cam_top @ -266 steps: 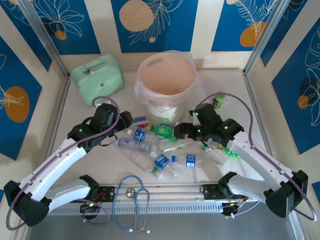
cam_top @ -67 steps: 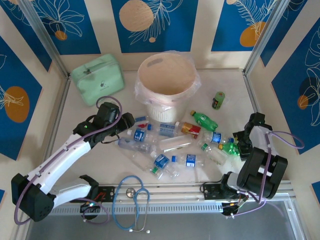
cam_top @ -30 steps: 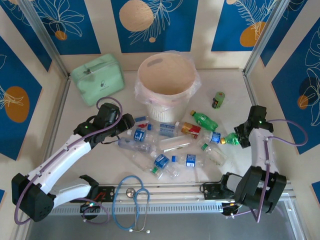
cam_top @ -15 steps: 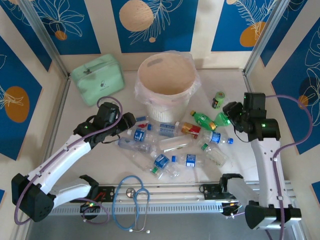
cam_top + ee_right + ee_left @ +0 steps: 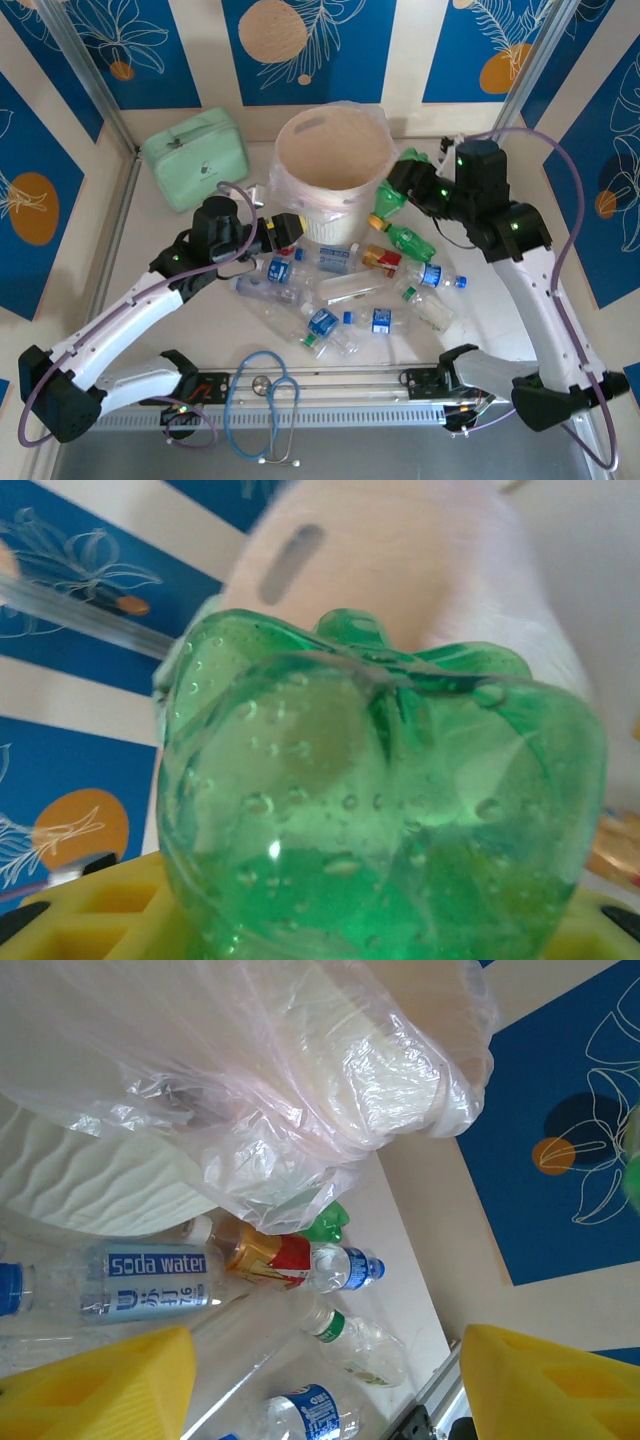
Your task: Put the plastic bottles in the bin
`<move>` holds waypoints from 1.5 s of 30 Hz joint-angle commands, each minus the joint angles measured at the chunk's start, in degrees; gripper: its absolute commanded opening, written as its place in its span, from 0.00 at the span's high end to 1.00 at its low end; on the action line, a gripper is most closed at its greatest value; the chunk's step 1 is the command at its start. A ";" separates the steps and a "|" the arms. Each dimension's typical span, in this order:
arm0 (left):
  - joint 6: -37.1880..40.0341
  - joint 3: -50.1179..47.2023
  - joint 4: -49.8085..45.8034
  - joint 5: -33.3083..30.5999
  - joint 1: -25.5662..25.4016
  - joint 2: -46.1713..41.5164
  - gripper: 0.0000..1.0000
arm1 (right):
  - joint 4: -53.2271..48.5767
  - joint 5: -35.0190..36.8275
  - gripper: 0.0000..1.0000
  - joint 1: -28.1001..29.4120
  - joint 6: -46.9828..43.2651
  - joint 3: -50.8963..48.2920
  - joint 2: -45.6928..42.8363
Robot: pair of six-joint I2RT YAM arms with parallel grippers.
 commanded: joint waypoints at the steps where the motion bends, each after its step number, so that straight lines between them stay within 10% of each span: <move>1: 0.99 -0.49 -3.25 -4.95 -0.29 -1.16 0.29 | 4.68 -2.04 0.48 1.10 -3.83 6.20 4.46; 6: 1.05 0.89 -15.69 -15.55 -0.21 -2.66 0.27 | 2.78 -1.86 0.48 1.29 -7.24 17.63 14.87; 21: -1.99 -1.45 -21.84 -20.17 0.28 -4.12 0.27 | -0.92 1.29 0.41 1.11 -12.91 25.37 27.45; 27: -2.24 -1.63 -22.05 -20.34 0.67 -4.98 0.27 | -4.40 2.88 0.21 1.45 -14.45 29.69 31.47; 45: -8.32 -3.60 -32.86 -25.21 5.26 -8.72 0.30 | -1.52 12.87 0.16 8.90 -17.85 15.36 14.65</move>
